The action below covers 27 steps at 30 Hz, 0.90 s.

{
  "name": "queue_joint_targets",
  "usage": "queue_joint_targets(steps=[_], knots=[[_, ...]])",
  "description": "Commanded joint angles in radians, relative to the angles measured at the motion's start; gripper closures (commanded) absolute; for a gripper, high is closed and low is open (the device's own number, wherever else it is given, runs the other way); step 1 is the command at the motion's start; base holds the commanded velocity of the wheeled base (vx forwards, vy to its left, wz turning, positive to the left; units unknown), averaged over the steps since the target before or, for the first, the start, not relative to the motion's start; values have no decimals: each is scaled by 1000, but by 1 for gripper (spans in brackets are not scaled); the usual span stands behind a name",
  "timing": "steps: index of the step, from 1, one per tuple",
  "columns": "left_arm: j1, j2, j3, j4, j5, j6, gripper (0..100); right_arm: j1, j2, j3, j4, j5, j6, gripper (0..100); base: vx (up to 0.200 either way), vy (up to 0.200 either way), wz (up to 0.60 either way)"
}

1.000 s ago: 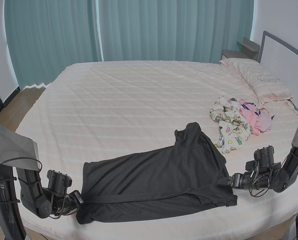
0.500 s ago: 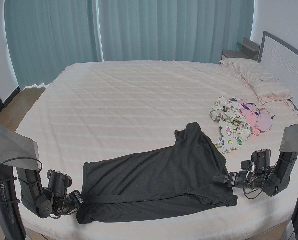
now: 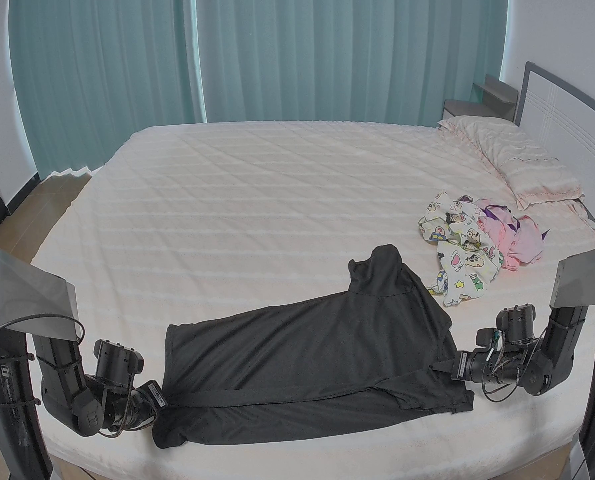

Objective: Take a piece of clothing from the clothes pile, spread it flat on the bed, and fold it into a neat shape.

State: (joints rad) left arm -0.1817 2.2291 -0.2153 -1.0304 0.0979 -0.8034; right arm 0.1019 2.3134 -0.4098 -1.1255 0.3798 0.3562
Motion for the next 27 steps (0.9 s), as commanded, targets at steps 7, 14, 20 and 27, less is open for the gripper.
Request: queue_joint_targets(steps=[7, 14, 20, 27], knots=[[-1, 12, -3, -2, 0, 0, 100, -74, -3, 17, -14, 8, 4, 100, 0, 0, 0], [-1, 17, -3, -3, 2, 3, 100, -96, -9, 34, -108, 21, 47, 100, 0, 0, 0], [-5, 27, -16, -5, 3, 7, 100, -94, 0, 32, -131, 19, 76, 100, 0, 0, 0], [-1, 23, -53, -5, 8, 1, 100, -94, 12, 19, -155, 18, 86, 100, 0, 0, 0]])
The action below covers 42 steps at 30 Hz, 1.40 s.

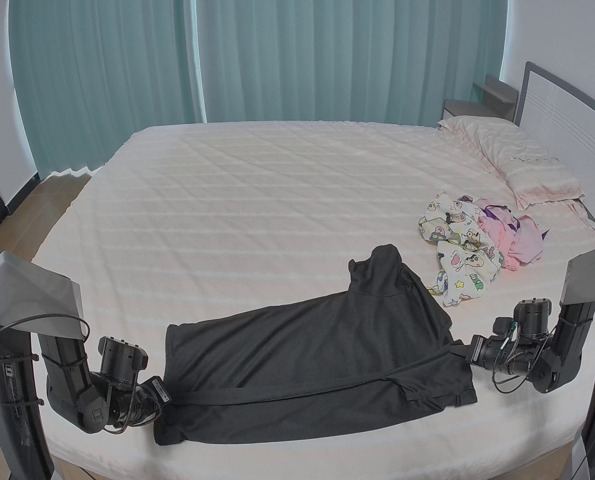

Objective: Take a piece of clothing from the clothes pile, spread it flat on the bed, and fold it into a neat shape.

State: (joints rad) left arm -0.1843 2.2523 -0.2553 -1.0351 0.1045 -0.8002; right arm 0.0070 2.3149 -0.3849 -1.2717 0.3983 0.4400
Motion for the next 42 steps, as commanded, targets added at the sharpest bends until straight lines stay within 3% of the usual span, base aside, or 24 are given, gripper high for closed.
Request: queue_joint_targets(steps=[1, 9, 14, 18, 23, 31, 36, 42], knots=[[2, 0, -13, 0, 0, -2, 100, 1, 15, -8, -23, -1, 3, 100, 0, 0, 0], [8, -28, -21, 9, -19, -45, 100, 1, 60, 0, -106, -3, 8, 100, 0, 0, 0], [23, -155, -2, 32, -72, -77, 100, -1, 46, 11, -133, 1, 46, 100, 0, 0, 0], [25, -306, -32, 233, -150, -77, 100, 1, 44, 18, -149, 2, 49, 100, 0, 0, 0], [46, -347, -110, 441, -192, -80, 100, 1, 43, 21, -150, 2, 49, 100, 0, 0, 0], [89, -350, -190, 612, -301, -82, 100, -1, 35, 34, -184, 1, 49, 100, 0, 0, 0], [89, -362, -239, 780, -313, -66, 100, 1, 41, 47, -210, 4, 48, 100, 0, 0, 0], [80, -387, -246, 920, -348, 19, 100, 1, 40, 58, -219, 7, 46, 100, 0, 0, 0]])
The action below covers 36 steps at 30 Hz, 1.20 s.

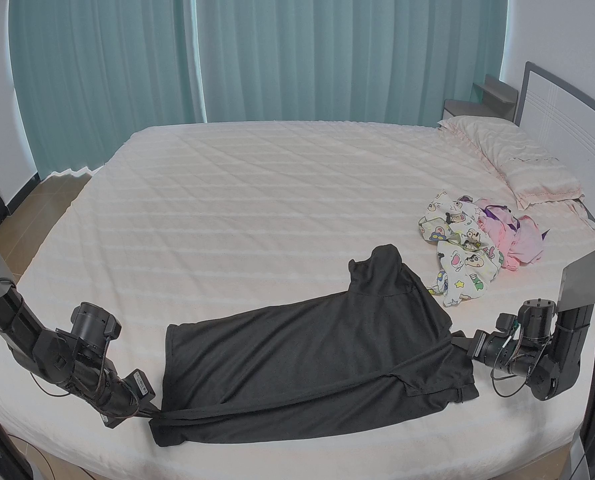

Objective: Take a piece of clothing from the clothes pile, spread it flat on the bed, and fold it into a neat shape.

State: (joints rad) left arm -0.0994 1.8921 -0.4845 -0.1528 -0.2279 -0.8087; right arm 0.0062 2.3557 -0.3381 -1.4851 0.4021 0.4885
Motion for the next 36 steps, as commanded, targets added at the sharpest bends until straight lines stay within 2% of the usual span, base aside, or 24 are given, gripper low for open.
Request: queue_joint_targets(steps=[1, 8, 11, 15, 17, 22, 29, 36], knots=[[-11, -27, -26, 64, -19, 31, 100, 0, -4, 16, -6, 3, -2, 100, 0, 0, 0], [-54, -53, -31, 168, -47, 69, 100, -6, -6, 40, -49, 17, -5, 100, 0, 0, 0], [-54, -56, -34, 240, -54, 131, 100, -6, -3, 44, -63, 17, -8, 100, 0, 0, 0], [-48, -50, -55, 251, -61, 134, 100, -3, -1, 44, -64, 18, -8, 100, 0, 0, 0], [-14, -41, -86, 251, -67, 118, 100, -3, -1, 42, -64, 18, -8, 100, 0, 0, 0], [50, -22, -118, 240, -54, 108, 100, -6, 0, 36, -64, 17, -5, 100, 0, 0, 0], [55, 41, -137, 187, -42, 92, 100, -3, 5, 31, -63, 17, -4, 100, 0, 0, 0], [46, 130, -138, 33, 85, 36, 100, -6, 20, 17, -61, 15, -2, 100, 0, 0, 0]])
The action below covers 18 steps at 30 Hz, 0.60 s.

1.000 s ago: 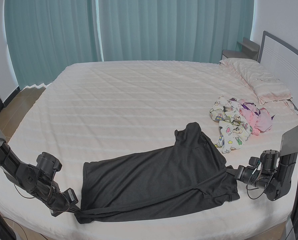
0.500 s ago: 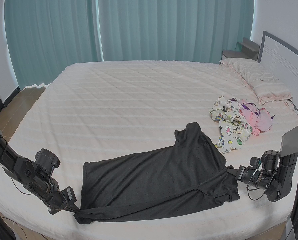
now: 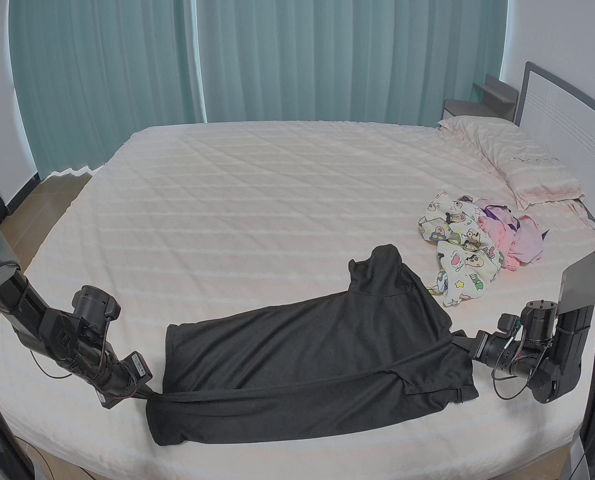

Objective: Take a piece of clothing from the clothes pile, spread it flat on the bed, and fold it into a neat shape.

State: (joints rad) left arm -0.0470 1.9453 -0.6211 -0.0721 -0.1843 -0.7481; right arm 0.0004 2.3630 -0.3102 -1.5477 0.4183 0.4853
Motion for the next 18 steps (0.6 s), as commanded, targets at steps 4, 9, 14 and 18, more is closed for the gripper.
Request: queue_joint_targets(steps=[4, 9, 14, 18], knots=[[-19, 118, -3, -107, 97, -60, 100, 3, 19, -12, 1, -1, 1, 100, 0, 0, 0], [-57, 161, -11, -176, 166, -119, 100, 4, 27, -15, 1, -1, 1, 100, 0, 0, 0], [-77, 169, -11, -193, 181, -122, 100, 4, 32, -27, 6, -3, 1, 100, 0, 0, 0], [-79, 175, -23, -196, 183, -146, 100, 6, 41, -29, 3, -3, 1, 100, 0, 0, 0]])
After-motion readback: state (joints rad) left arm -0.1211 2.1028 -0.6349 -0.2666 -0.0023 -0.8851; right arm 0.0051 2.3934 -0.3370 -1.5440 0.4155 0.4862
